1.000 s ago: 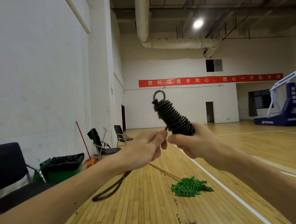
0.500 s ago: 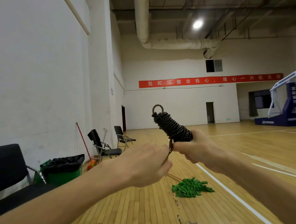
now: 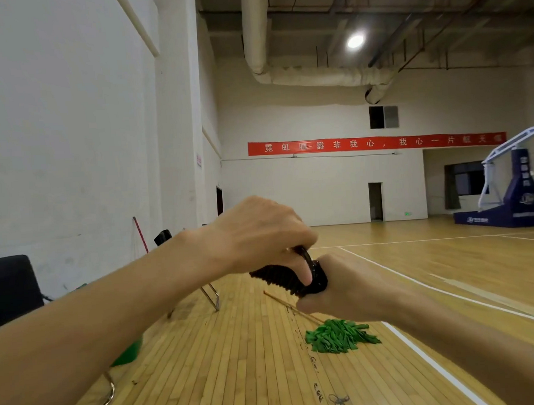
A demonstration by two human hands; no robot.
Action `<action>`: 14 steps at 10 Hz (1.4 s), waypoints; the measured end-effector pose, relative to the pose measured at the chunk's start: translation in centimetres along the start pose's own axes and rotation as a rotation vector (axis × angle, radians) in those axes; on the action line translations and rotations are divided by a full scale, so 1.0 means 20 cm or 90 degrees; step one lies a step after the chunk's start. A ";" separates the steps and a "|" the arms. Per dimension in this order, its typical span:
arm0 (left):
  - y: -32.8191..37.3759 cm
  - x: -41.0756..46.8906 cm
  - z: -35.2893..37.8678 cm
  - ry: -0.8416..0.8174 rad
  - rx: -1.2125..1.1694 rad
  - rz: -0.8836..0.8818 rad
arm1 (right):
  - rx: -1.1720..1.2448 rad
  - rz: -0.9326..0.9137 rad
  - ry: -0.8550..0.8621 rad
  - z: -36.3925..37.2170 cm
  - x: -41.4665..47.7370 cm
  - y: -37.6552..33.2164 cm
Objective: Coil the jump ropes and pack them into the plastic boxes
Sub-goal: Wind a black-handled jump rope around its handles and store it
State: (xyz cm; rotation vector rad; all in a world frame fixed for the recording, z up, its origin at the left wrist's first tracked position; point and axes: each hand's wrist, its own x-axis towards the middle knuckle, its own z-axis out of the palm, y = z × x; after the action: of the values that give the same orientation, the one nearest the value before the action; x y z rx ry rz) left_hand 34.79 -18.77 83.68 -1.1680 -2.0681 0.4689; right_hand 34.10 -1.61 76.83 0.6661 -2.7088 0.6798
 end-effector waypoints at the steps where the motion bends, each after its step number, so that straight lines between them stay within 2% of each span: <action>1: -0.02 0.02 0.01 -0.076 -0.076 -0.082 | 0.041 -0.020 -0.012 0.04 -0.02 0.00; 2: -0.06 0.01 0.01 -0.057 -0.248 -0.132 | 0.027 -0.055 -0.004 0.05 -0.04 -0.02; 3: -0.10 -0.02 0.01 -0.142 -0.530 -0.173 | 0.042 -0.108 -0.030 0.03 -0.07 -0.05; 4: -0.12 -0.05 0.00 -0.171 -0.665 -0.180 | 0.087 -0.153 -0.063 0.00 -0.08 -0.09; 5: -0.18 -0.09 0.07 -0.121 -0.838 -0.234 | 0.182 -0.207 -0.091 -0.02 -0.07 -0.10; 6: -0.20 -0.15 0.16 -0.050 -1.011 -0.289 | 0.346 -0.221 -0.091 -0.05 -0.06 -0.08; 7: -0.16 -0.17 0.19 -0.026 -1.041 -0.312 | 0.396 -0.204 -0.063 -0.05 -0.04 -0.06; 9: -0.07 -0.13 0.29 0.123 -1.117 -0.445 | 0.431 -0.103 0.028 -0.03 0.04 0.02; 11: 0.06 -0.10 0.40 0.126 -1.196 -0.542 | 0.349 -0.040 0.104 0.11 0.15 0.15; 13: 0.04 -0.11 0.55 0.174 -1.321 -0.635 | 0.283 -0.001 0.050 0.30 0.25 0.21; 14: 0.03 -0.14 0.69 0.186 -1.245 -0.745 | 0.236 0.002 0.020 0.44 0.30 0.23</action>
State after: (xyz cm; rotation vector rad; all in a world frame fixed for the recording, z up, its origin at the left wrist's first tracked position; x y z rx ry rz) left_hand 26.05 -20.52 72.73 -0.3467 -2.0395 -2.4409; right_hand 25.50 -4.65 69.73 0.7245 -2.5769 1.1994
